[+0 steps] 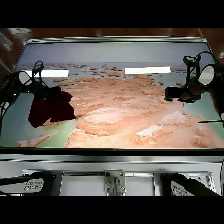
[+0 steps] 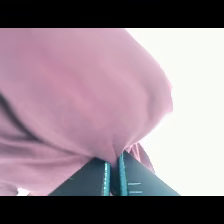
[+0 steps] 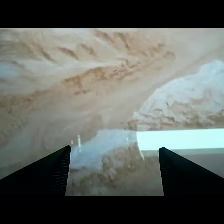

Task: Fold the shirts.

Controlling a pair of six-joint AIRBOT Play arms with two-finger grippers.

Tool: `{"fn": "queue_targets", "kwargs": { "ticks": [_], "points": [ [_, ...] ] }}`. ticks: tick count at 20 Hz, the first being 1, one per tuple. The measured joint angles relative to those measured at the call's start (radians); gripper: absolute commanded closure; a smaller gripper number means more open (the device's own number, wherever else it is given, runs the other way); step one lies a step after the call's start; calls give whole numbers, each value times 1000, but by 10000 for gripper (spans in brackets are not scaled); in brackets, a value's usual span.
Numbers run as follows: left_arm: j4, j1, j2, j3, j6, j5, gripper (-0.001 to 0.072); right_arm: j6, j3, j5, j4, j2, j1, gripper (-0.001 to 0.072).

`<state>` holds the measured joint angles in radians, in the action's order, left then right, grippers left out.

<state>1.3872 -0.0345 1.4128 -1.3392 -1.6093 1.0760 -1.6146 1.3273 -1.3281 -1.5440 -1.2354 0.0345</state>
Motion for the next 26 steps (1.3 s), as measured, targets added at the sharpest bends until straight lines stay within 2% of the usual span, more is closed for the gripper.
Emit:
{"fn": "queue_targets", "kwargs": {
  "ticks": [3,6,9,13,14,15,16,18,20,23,26],
  "points": [
    [-1,-130,-210,-36,16,-13,673,15,25,-15,-5,30,0,42],
    [0,-319,-347,-47,-45,-43,673,34,64,-16,-8,113,0,42],
    [0,-520,-364,-16,-128,-134,673,48,90,-16,-20,230,0,42],
    [-2,-746,-222,47,-271,-324,671,52,101,-98,-67,351,0,42],
    [-14,-792,-164,54,-305,-374,612,53,102,-136,-80,366,0,42],
    [-34,-829,-105,55,-330,-425,239,55,101,-174,-94,375,0,42],
    [-61,-855,-54,50,-349,-459,-7,55,96,-203,-104,381,0,42],
    [-106,-867,23,29,-378,-477,-12,55,71,-233,-119,383,0,42],
    [-125,-818,53,5,-373,-392,-11,55,27,-234,-126,367,-15,42],
    [-134,-664,19,-6,-252,-151,-10,66,-57,-216,-115,315,-79,42],
    [-140,-488,-92,102,-105,72,-11,111,-172,-208,-14,260,-203,42]
  ]
}}
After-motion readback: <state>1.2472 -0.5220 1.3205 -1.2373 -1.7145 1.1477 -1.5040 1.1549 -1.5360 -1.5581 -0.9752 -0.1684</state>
